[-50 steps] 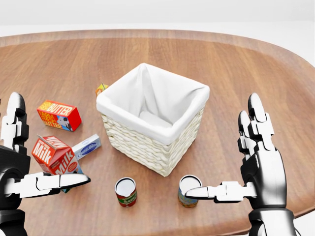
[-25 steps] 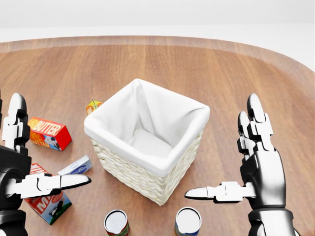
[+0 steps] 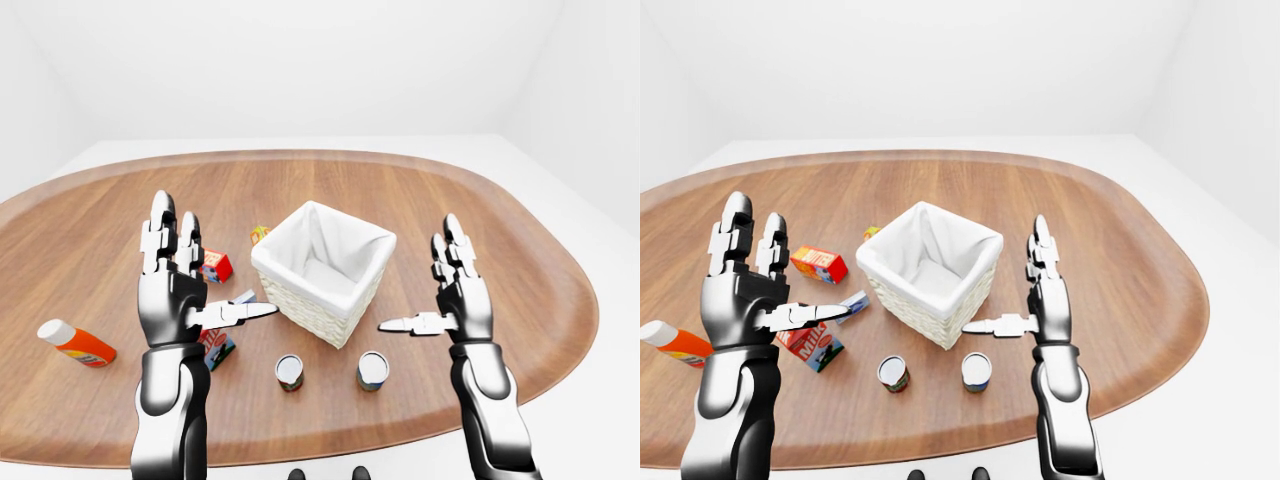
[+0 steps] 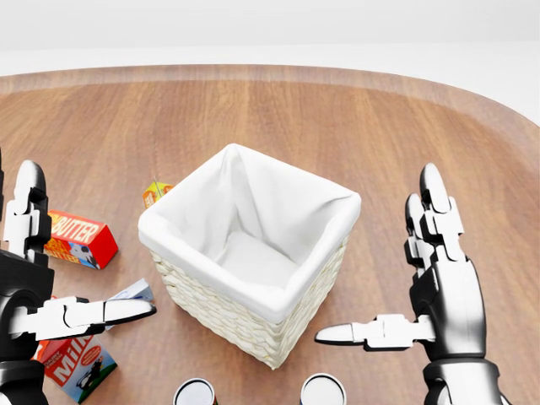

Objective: Pick up the alphabet soup, and put it in the basket.

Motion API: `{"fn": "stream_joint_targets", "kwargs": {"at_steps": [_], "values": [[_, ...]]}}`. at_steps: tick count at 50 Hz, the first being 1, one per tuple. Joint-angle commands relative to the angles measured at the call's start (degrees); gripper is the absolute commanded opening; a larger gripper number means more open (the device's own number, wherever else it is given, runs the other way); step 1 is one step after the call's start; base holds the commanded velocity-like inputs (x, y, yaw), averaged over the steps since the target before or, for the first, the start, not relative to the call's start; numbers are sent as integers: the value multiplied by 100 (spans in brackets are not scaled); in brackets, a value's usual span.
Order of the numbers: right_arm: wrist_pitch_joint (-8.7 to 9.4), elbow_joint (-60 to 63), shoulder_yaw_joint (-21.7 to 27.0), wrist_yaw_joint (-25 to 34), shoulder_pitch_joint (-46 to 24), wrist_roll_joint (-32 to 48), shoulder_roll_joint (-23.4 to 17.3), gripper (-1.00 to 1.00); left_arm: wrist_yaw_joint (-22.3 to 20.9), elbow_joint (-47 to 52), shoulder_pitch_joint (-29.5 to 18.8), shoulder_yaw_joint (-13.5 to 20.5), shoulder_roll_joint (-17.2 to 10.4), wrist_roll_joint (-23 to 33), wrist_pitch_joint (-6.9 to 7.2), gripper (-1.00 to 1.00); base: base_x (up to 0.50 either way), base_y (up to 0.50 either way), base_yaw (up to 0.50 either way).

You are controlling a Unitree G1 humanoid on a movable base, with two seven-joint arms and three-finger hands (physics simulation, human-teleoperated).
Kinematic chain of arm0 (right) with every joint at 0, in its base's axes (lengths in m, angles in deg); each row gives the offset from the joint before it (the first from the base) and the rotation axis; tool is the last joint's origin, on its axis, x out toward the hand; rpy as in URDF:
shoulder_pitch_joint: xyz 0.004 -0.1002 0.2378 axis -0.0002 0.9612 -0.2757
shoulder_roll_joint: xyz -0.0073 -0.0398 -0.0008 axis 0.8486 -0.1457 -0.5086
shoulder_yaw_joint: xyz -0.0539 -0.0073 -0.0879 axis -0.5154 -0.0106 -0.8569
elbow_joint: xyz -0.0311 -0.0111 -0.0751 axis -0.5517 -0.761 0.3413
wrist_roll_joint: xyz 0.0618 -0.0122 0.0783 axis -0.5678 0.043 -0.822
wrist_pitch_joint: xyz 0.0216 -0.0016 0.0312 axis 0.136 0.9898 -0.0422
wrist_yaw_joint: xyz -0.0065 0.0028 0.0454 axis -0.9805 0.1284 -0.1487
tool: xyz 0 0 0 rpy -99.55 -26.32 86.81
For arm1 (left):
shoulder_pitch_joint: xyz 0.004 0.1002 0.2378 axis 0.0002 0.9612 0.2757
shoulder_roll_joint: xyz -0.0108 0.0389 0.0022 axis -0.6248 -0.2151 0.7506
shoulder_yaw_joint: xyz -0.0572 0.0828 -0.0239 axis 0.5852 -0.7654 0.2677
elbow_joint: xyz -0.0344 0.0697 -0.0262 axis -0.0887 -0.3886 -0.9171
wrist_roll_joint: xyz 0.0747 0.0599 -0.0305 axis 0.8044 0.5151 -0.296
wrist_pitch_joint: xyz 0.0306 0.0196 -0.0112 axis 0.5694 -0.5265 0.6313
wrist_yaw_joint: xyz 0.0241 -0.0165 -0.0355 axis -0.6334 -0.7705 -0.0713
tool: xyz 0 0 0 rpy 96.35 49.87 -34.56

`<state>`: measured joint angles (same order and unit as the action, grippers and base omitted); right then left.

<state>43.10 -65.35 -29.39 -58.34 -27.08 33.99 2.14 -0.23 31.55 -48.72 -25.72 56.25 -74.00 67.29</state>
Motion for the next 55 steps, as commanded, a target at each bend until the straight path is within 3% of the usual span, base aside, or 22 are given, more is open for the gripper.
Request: {"fn": "stream_joint_targets", "kwargs": {"at_steps": [1, 5, 6, 7, 12, 26, 55], "values": [[-131, -129, -62, -13, 76, 141, 6, 100, 14, 45, -5, 10, -3, -11, 0, 100, 0, 0, 0], [-152, -171, -89, -4, 143, 208, 5, 100, 27, 61, -9, 7, 0, -9, 0, 100, 0, 0, 0], [-302, 176, -59, 168, 979, 318, -77, 100, 37, 68, 12, 25, -5, 14, 0, 100, 0, 0, 0], [-321, 192, -25, 224, 1031, 326, -48, 100, 34, 62, 11, 28, -4, 14, 0, 100, 0, 0, 0], [-301, 237, 45, 320, 1055, 341, 14, 100, 30, 55, 20, 15, 1, 31, 0, 100, 0, 0, 0], [-487, 88, 146, 470, 1164, 376, 66, 100, 41, 77, 17, 9, 4, 42, 0, 100, 0, 0, 0], [-490, -547, -337, 627, 1407, 1233, -88, 100, 27, 12, 16, 8, 1, 54, 0, 100, 0, 0, 0]]}}
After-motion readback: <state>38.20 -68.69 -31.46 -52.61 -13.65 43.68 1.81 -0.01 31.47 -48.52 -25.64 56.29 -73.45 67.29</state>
